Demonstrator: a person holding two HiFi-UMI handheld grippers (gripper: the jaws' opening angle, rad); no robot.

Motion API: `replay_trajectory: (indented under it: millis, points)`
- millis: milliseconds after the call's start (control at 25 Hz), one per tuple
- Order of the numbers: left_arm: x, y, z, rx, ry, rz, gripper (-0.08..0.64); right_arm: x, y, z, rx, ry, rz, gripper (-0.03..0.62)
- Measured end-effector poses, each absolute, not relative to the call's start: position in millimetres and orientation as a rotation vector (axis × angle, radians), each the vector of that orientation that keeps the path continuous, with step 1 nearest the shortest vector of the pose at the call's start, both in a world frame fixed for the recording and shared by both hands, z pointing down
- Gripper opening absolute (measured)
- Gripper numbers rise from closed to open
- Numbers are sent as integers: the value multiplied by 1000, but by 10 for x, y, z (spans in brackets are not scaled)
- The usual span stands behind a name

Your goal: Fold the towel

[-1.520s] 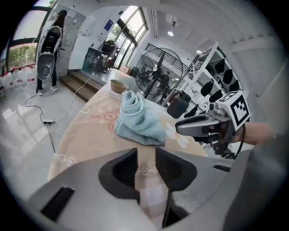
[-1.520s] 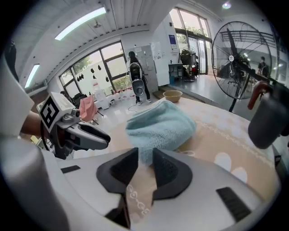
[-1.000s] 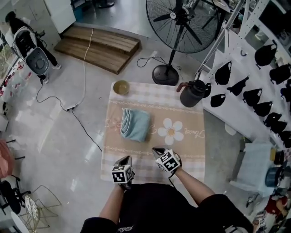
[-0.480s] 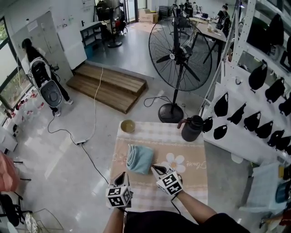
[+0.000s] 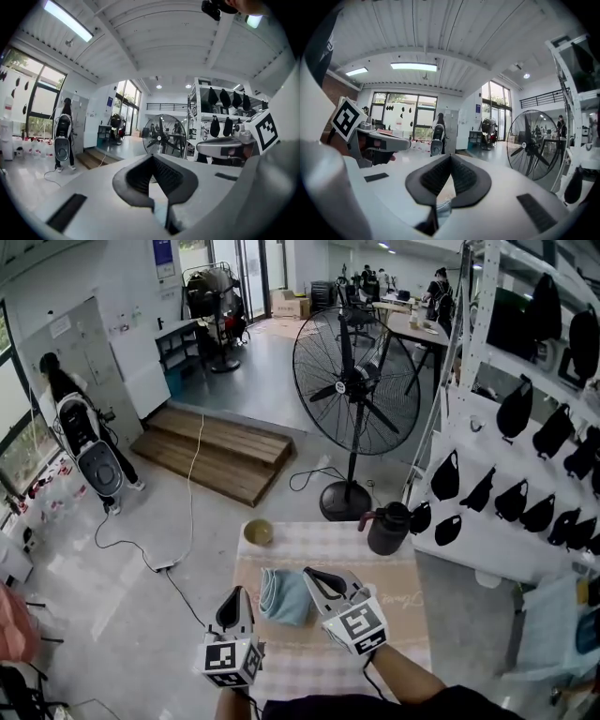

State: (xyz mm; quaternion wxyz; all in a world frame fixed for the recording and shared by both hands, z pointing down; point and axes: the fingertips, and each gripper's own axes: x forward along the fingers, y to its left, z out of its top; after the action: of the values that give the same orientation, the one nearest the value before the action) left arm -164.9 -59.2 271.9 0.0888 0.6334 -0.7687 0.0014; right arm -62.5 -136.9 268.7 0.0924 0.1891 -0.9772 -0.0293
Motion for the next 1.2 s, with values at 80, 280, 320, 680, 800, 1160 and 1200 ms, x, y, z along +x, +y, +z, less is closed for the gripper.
replay_trajectory:
  millis: [80,280,320,680,800,1160,1200]
  points:
    - [-1614,-634,2462,1928,-2325,-24,6,-614,-1390,2490,595,-2939,-105,2]
    - [-1591,-551,2215,1957,-2412,-46,6,-514,-1339,2260,649,-2988,-126,2]
    - [-1589,-526,2196,1961,-2417,-59,6,-501,-1323,2232,658,-2994,-138,2]
    - [-1424,-609,2176,2023,-2383,-42,5,-445,-1327,2158,701,-3003,-164,2]
    - [-1394,-607,2164,2032,-2373,-45,5,-413,-1319,2156,711,-3009,-152,2]
    - [-1388,-582,2169,2030,-2371,-45,6,-416,-1253,2095,693,-3023,-213,1]
    - [-1383,-579,2164,2031,-2369,-45,5,-414,-1252,2100,694,-3016,-220,2]
